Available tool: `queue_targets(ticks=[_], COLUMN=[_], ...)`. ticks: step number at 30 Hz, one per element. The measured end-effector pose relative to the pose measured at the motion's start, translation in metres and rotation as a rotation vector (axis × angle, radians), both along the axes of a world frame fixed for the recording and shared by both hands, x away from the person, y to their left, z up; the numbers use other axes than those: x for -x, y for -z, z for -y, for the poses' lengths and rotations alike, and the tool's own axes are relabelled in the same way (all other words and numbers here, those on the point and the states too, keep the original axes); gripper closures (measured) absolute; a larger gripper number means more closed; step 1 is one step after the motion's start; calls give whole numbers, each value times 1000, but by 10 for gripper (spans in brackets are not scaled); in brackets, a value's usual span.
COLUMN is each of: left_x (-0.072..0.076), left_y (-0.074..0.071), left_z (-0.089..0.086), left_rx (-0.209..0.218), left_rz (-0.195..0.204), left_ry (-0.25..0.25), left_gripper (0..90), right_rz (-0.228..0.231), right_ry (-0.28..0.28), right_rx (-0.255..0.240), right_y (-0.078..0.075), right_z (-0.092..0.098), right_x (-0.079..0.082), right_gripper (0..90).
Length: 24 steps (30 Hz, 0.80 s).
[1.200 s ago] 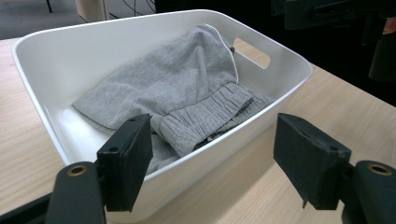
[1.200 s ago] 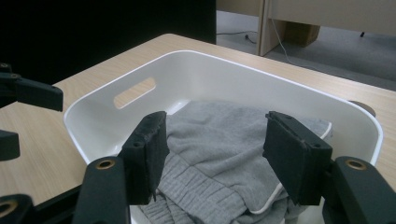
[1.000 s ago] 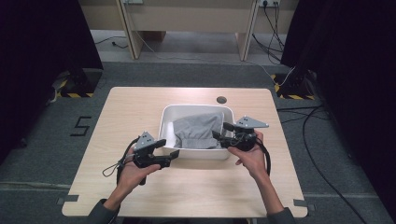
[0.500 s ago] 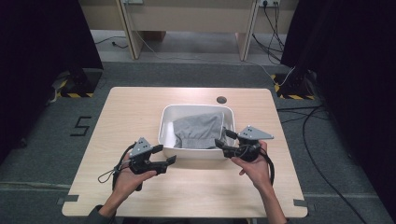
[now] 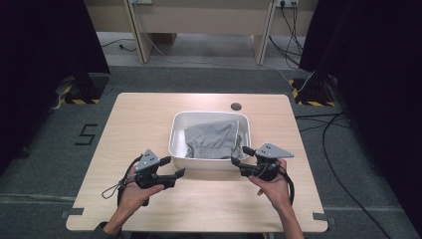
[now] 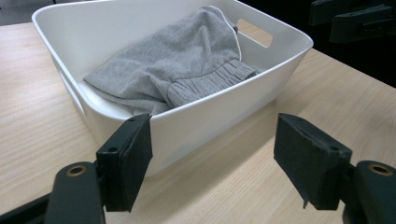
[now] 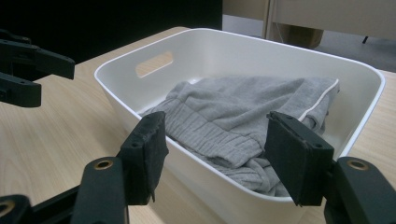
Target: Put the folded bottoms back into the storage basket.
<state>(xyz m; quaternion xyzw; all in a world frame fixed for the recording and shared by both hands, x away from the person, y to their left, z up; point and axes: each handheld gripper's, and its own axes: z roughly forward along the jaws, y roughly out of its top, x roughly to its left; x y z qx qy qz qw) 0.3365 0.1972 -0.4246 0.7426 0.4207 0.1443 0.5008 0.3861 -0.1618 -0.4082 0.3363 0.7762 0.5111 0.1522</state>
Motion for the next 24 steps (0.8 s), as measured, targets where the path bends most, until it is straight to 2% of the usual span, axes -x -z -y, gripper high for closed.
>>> queue_targets(ticks=[5, 11, 16, 19, 24], left_x=[2, 7, 8, 9, 17], left_y=[-1, -2, -2, 0, 7], left_z=[-2, -4, -4, -4, -2], left_rx=[-3, -3, -15, -20, -34], left_rz=[0, -5, -10, -14, -23], left_ry=[-2, 1, 6, 8, 23], left_gripper=[276, 275, 271, 270, 270], right_rz=[-7, 0, -18, -35, -44], right_ry=[-15, -36, -55, -68, -60], right_rx=[-6, 16, 17, 3, 18], right_y=[2, 5, 9, 13, 17], right_z=[-1, -2, -2, -2, 1], right_x=[5, 12, 14, 18, 28], right_gripper=[389, 376, 357, 352, 350])
